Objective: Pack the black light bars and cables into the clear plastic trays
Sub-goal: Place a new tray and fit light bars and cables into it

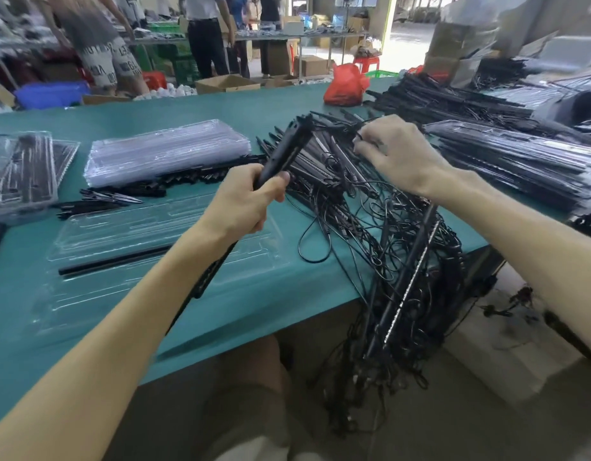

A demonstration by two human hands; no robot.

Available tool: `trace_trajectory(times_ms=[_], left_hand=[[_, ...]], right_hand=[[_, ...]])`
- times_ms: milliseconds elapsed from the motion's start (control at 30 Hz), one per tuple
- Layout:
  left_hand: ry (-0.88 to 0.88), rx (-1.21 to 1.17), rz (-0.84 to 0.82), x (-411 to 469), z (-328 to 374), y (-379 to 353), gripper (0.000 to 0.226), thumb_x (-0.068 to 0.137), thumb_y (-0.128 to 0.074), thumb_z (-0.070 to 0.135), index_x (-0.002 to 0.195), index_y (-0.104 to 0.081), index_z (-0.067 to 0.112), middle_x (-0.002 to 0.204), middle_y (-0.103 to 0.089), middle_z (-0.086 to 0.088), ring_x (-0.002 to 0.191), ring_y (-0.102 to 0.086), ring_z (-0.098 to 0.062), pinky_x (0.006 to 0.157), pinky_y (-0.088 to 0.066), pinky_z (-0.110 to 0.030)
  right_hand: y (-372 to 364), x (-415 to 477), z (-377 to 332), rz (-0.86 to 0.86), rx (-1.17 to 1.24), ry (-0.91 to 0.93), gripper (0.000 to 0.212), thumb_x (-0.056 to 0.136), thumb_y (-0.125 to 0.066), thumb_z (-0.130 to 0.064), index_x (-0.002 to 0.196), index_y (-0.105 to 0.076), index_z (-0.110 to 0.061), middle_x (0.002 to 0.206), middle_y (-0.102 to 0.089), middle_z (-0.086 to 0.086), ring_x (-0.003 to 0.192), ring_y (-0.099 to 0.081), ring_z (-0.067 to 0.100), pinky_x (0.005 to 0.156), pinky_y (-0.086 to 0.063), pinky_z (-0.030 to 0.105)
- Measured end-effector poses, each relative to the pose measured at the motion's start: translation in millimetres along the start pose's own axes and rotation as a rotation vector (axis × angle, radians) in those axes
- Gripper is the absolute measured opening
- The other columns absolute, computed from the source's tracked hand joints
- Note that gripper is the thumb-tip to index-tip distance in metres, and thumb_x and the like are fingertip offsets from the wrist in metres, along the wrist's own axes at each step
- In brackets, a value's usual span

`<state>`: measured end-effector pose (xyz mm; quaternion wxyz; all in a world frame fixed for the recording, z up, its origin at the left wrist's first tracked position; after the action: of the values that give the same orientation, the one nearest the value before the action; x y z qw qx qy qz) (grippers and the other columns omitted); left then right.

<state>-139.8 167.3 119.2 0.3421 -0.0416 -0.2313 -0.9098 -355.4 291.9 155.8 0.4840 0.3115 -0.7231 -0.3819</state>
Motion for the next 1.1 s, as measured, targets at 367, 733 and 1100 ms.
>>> trace_trajectory(times_ms=[367,733,1100], left_hand=[[-0.025,0.024,-0.024,8.9,-0.5,-24.3,0.023,0.099,-0.060,0.019,0.101,-0.063,-0.004,0.064,-0.060,0.000,0.037,-0.043,-0.006,0.036,-0.036,-0.018],[-0.074,-0.001,-0.010,15.7,8.8,-44.1,0.019,0.101,-0.060,0.022,0.093,-0.063,0.005,0.045,-0.056,0.013,0.031,-0.040,-0.002,0.034,-0.033,-0.015],[-0.056,-0.040,0.068,18.3,6.6,-37.1,0.029,0.103,-0.057,0.026,0.094,-0.062,-0.002,0.041,-0.053,0.009,0.031,-0.038,-0.004,0.033,-0.031,-0.016]], right_hand=[[-11.3,-52.2,68.3,-0.211,-0.235,-0.099,0.029,0.096,-0.063,-0.039,0.107,-0.066,-0.012,0.108,-0.064,0.006,0.120,-0.049,0.025,0.099,-0.046,0.042],[18.8,-78.6,83.2,-0.259,-0.767,0.053,0.037,0.097,-0.058,-0.047,0.107,-0.068,-0.014,0.105,-0.070,0.001,0.125,-0.042,0.026,0.110,-0.031,0.036],[35.7,-78.3,59.8,-0.041,-0.364,0.216,0.011,0.094,-0.068,-0.016,0.103,-0.072,-0.011,0.097,-0.070,0.001,0.113,-0.054,0.022,0.097,-0.049,0.039]])
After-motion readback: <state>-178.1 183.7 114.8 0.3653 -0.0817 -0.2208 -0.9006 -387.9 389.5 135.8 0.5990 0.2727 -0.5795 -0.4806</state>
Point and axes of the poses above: each hand's wrist, its own x-axis towards the middle knuckle, its own y-axis out of the back of the hand, z = x × y, the point moved 4 cm from there along x, towards the middle knuckle
